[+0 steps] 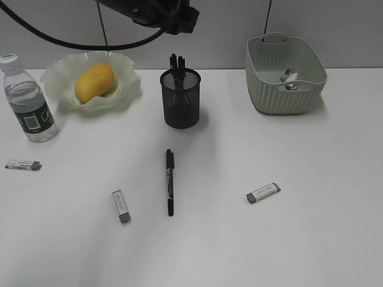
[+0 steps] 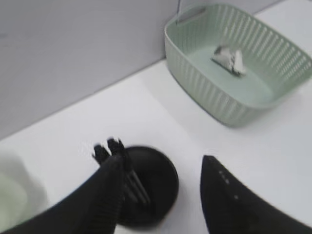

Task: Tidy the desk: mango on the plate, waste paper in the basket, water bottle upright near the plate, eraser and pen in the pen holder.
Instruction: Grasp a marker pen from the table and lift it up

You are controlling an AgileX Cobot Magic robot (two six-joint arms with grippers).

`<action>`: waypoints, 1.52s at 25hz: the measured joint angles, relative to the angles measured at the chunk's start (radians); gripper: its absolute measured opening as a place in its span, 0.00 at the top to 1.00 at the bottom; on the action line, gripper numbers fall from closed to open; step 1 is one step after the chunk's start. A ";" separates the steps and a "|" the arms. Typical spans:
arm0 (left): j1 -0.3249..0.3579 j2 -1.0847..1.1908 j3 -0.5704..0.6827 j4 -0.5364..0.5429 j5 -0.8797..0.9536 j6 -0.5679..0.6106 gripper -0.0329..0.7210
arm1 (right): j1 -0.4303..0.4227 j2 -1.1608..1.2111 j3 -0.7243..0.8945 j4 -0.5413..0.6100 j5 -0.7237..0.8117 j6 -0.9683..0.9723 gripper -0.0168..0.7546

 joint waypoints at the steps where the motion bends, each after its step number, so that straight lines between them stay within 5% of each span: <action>1: 0.000 -0.015 0.000 0.004 0.075 0.000 0.43 | 0.000 0.000 0.000 0.000 0.000 0.000 0.38; 13: 0.010 -0.212 0.000 0.186 0.695 -0.105 0.43 | 0.000 0.000 0.000 -0.001 0.000 0.000 0.38; 19: 0.141 -0.241 0.026 0.172 0.739 -0.149 0.42 | 0.000 0.000 0.000 -0.001 0.000 0.001 0.38; 31: 0.427 -0.679 0.604 0.141 0.606 -0.154 0.29 | 0.000 0.000 0.000 -0.001 0.000 0.000 0.38; 38: 0.463 -1.085 0.912 0.133 0.456 -0.155 0.29 | 0.000 0.000 0.000 -0.001 -0.003 0.000 0.38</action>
